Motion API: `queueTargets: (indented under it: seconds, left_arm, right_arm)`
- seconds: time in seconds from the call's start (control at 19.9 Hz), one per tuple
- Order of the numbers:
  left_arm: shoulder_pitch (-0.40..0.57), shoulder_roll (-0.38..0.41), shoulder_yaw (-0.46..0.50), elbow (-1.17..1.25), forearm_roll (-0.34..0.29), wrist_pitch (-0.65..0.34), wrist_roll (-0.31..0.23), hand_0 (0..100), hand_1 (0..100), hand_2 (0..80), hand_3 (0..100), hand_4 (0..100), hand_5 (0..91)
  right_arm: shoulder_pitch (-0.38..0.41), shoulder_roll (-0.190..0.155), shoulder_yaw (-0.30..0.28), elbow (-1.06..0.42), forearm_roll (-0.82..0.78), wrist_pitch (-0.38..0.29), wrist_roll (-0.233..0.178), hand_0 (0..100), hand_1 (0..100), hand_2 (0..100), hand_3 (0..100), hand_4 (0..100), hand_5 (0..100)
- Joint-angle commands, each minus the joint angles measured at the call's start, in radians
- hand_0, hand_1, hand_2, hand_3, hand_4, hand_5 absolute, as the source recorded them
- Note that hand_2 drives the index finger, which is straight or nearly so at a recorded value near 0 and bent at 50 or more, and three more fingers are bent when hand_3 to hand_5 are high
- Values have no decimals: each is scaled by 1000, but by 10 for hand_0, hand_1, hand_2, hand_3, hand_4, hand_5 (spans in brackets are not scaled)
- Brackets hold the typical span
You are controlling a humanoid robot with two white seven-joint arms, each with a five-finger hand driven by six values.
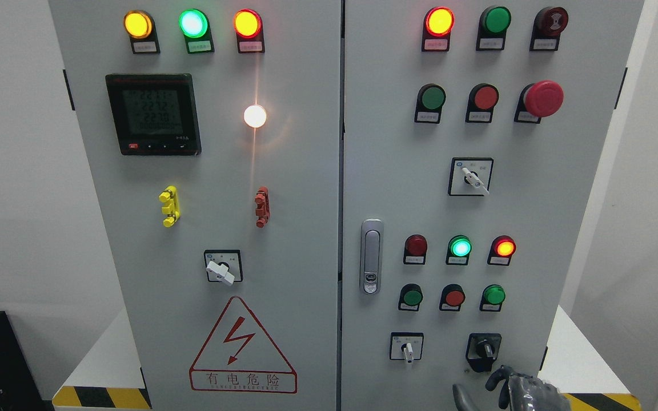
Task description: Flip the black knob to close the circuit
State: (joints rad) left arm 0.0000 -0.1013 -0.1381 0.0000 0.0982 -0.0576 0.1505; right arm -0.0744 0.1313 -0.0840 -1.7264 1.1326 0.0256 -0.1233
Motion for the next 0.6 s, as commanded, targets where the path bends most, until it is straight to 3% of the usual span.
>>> queueTargets:
  seconds: [0.0,0.2,0.3,0.55]
  left_arm:
    - [21,0,0,-29,0,1,0,120,556,0,0,0,0]
    - [23,0,0,-29,0,1,0,120,556,0,0,0,0]
    - [23,0,0,-29,0,1,0,120,556,0,0,0,0]
    - [23,0,0,-29,0,1,0,120,556,0,0,0,0]
  right_arm:
    - [65,1,38,-114,-149,-16,-12,0,57,411,693,649,664]
    - [110,1,38,-150,-336,-44,-13,0,70,309,546,506,486]
    - [139,-1,40,-168,-399,-49,-13,0,71,276,511,491,475]
    - [200,-2,69,-228,-722,-52,-6,0,60,192,382,359,299]
